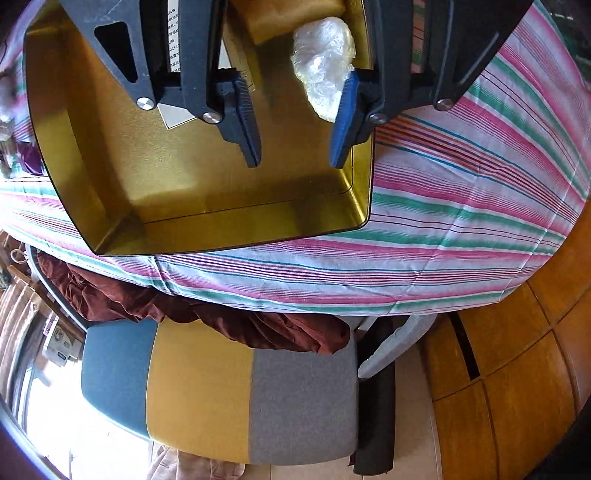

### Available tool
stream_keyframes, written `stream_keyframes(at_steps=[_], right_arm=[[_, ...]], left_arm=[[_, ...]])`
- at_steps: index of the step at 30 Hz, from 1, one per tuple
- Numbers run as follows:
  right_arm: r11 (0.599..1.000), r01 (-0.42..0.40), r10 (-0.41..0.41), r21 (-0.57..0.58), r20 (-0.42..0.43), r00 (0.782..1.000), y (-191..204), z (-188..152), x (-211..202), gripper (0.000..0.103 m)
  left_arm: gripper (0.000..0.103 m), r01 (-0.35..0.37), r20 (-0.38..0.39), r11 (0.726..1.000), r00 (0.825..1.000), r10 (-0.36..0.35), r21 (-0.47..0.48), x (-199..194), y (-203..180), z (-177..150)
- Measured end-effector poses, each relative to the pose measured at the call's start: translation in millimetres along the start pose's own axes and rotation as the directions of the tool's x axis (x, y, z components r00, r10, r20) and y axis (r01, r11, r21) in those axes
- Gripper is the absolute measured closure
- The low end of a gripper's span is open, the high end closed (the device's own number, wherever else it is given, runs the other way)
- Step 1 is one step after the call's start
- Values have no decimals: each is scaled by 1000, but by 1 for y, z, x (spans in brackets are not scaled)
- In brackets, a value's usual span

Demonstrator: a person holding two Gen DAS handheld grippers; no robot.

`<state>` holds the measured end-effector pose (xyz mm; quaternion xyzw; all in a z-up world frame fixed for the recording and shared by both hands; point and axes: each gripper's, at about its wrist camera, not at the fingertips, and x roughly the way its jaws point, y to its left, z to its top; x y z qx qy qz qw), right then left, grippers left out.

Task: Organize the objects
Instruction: 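Carry the plastic-wrapped bundle into the gold tin and open the left gripper, then carry the cracker packet into the gold tin and open the right gripper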

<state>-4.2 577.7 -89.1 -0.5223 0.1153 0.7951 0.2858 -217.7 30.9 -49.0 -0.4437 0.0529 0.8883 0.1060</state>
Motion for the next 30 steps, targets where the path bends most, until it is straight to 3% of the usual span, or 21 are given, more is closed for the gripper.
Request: stream_keyframes(at_steps=[3,7,17,24,30], right_arm=[[1000,4,-4,-4,1,1000,0,0,0,58],[1000,5,-5,-5,2,1000,1,0,-1,58],[1000,25,-25,-10,9,1000,6,-1,-4,58],[1000,11,-11,26,11,1000,2,1,-8,58],[1000,-10,7,27,98,995,13,13,-42,58]], left_arm=[[48,-18,0,1000,1000,18,5,2,0,-1],[47,-30,-21,1000,999,30,-8,4,3,-4],[42,14,103,995,995,-3,-102,-54,20,-15],[42,48,141,991,990,-30,-128,-93,30,-50],[42,74,142,991,988,-57,-113,-113,29,-82]])
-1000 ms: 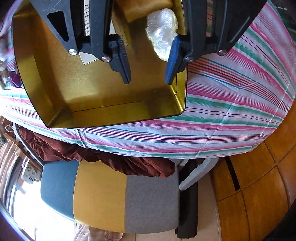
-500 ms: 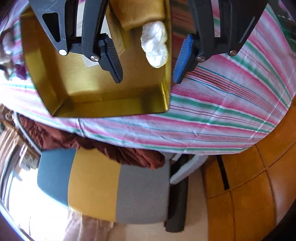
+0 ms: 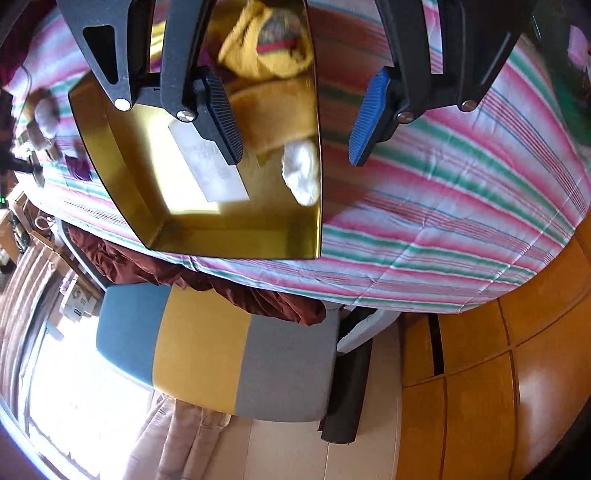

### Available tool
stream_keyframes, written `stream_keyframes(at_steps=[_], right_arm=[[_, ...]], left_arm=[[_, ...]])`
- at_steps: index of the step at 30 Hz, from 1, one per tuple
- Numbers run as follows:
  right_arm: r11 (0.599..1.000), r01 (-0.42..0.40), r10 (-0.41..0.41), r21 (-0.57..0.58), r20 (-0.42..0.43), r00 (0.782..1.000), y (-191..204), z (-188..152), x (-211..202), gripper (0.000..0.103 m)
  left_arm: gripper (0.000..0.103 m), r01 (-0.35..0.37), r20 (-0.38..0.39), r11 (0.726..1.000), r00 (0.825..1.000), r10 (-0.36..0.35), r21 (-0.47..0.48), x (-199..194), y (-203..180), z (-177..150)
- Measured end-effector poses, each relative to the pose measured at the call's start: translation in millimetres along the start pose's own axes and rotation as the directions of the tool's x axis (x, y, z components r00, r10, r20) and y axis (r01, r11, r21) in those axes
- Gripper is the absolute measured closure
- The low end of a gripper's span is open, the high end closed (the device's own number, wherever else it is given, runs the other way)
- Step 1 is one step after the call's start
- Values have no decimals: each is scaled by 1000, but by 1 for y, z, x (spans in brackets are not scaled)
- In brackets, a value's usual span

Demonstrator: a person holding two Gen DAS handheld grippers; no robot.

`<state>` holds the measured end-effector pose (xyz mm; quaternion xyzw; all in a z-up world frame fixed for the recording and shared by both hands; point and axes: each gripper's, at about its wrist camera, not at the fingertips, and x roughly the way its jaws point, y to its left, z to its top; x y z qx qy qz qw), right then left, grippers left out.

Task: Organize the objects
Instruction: 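Carry the cracker packet into the gold tin and open the right gripper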

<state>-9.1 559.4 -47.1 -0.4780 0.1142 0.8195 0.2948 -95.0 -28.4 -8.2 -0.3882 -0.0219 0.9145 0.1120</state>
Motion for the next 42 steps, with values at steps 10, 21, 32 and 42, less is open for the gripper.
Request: stream_keyframes(at_steps=[10,21,32,42], right_arm=[[961,-215,231,-172,84,969,106,19,-89,58],[784,-441,443,-436,-103,891,321,-30,-127,58],[820,-454,381,-348,-259,888,397,-63,-68,58],[784,-557,482,-275,-297,824,399,-72,-72,52]], left_arm=[[42,73,24,997,997,-73,-23,-19,-9,-23],[41,126,38,992,991,-125,-27,-34,-13,-45],[41,119,28,988,993,-117,-93,-31,14,-57],[40,114,45,989,993,-110,-97,-35,19,-59]])
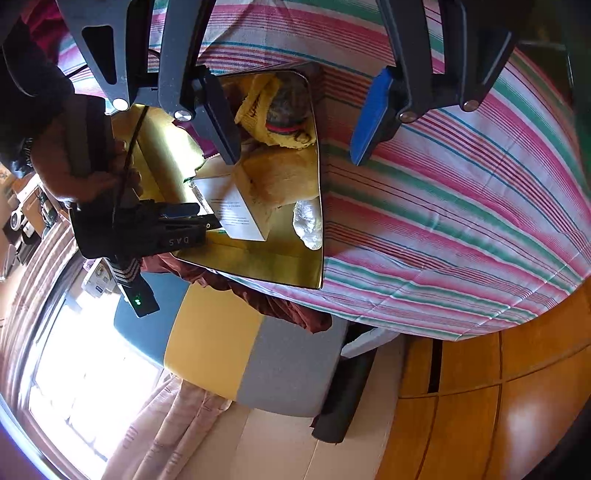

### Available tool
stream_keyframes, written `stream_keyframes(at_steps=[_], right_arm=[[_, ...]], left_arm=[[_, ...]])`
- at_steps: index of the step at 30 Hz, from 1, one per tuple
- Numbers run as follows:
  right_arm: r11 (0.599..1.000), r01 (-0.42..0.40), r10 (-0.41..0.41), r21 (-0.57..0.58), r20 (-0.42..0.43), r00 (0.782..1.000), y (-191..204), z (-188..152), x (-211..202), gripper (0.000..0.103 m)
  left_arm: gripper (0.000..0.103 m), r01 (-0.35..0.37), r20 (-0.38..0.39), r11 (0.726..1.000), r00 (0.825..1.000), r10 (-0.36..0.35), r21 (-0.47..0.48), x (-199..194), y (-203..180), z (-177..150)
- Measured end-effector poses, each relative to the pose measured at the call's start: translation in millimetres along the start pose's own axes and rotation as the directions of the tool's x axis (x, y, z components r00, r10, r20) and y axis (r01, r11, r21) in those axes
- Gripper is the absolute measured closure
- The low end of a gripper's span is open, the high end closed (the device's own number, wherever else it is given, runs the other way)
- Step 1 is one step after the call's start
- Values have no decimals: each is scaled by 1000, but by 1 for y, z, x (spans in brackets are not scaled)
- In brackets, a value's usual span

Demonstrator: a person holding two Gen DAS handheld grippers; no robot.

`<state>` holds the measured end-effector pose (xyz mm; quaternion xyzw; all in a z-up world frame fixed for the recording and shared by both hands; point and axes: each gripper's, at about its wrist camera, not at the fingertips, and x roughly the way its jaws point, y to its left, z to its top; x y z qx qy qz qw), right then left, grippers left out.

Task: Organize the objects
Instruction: 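Carry the cracker packet into the gold tin and open the right gripper, then reach the left gripper to the second plastic-wrapped bundle and grasp it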

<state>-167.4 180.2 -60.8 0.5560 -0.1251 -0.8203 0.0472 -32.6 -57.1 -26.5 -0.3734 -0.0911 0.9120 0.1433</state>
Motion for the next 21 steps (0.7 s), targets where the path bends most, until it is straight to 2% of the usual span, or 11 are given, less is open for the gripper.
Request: stream_keyframes(at_steps=[6,13,17,21], right_arm=[[999,16,-14,-41,53,999,1,-12,-21,52],[997,54,-44,-63,148,988,-12,-37,-64,52],[996,76,-68,-35,186,980,-37,-57,-88,52],[995,95,-101,41,211,972,-77,-79,-116,52]], left_arm=[[40,15,0,1000,1000,-15,18,-1,-8,-1],[40,36,-2,998,999,-36,45,-2,-24,-2],[40,69,0,994,998,-69,85,-3,-43,0],[40,108,-8,985,994,-108,137,-2,-66,2]])
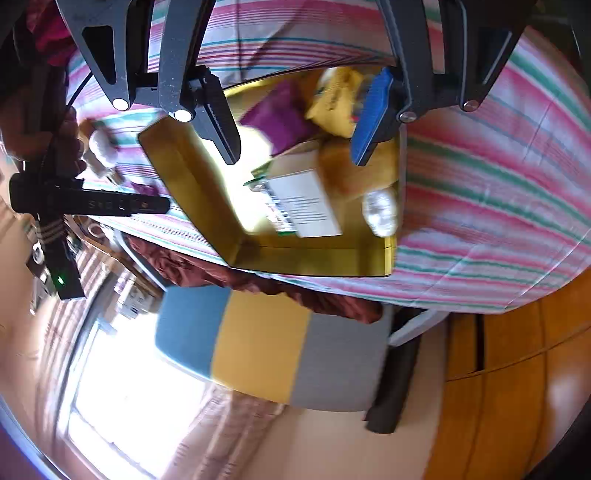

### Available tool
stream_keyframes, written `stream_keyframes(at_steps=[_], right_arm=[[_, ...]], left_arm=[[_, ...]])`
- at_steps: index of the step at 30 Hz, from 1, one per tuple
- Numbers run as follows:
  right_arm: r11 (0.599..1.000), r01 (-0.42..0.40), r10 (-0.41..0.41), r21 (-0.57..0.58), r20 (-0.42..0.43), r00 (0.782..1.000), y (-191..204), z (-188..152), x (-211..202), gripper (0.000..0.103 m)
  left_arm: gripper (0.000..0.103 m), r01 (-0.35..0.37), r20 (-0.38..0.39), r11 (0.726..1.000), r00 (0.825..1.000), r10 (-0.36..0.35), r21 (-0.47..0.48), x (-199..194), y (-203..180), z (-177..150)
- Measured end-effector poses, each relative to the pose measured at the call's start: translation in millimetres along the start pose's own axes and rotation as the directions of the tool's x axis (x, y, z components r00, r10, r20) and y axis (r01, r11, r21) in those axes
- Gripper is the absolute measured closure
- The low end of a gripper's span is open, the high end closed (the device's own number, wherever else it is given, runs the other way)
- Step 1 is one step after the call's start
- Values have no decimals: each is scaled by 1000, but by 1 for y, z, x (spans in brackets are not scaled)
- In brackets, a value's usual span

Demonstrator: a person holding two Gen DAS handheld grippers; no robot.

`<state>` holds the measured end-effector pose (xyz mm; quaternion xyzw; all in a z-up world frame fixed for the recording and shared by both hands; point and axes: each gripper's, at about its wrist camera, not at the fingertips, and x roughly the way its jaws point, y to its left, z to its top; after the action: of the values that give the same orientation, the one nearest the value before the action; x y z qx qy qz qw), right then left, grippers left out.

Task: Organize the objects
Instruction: 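Reach the left gripper to the second plastic-wrapped bundle and grasp it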

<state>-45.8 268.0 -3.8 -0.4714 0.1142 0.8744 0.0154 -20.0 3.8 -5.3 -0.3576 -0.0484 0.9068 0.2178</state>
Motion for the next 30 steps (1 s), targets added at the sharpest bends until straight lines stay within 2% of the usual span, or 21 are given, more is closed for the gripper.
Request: stream_keyframes(at_steps=[8,14,16,17,18,24,25,27,30], right_arm=[[972,125,-140,201,60,988,-111,-20,-58,51],[899,217,-264,381,75,961,-201,-37,-95,50],[866,234,-300,442,84,950,-224,-45,-105,48],[846,240,-316,476,86,945,-236,-49,-110,44],[827,241,-329,508,89,940,-248,-54,-116,41],[721,215,-368,658,101,924,-299,-86,-127,41],[701,200,-357,685,94,929,-305,-93,-125,41],[652,119,-296,749,107,949,-319,-107,-121,41],[629,96,-310,772,136,941,-324,-110,-126,39]], left_arm=[[40,86,-30,989,996,-83,121,14,-57,11],[40,162,-75,963,986,-149,214,25,-106,10],[40,188,-91,951,981,-170,247,29,-124,9],[40,198,-99,945,979,-178,261,30,-132,8],[40,210,-110,938,976,-187,276,32,-141,7],[40,265,-164,902,962,-220,341,46,-182,0],[40,272,-175,897,959,-224,347,49,-188,-1],[40,285,-194,890,954,-228,356,55,-199,-3],[40,302,-216,878,948,-235,371,63,-214,-6]])
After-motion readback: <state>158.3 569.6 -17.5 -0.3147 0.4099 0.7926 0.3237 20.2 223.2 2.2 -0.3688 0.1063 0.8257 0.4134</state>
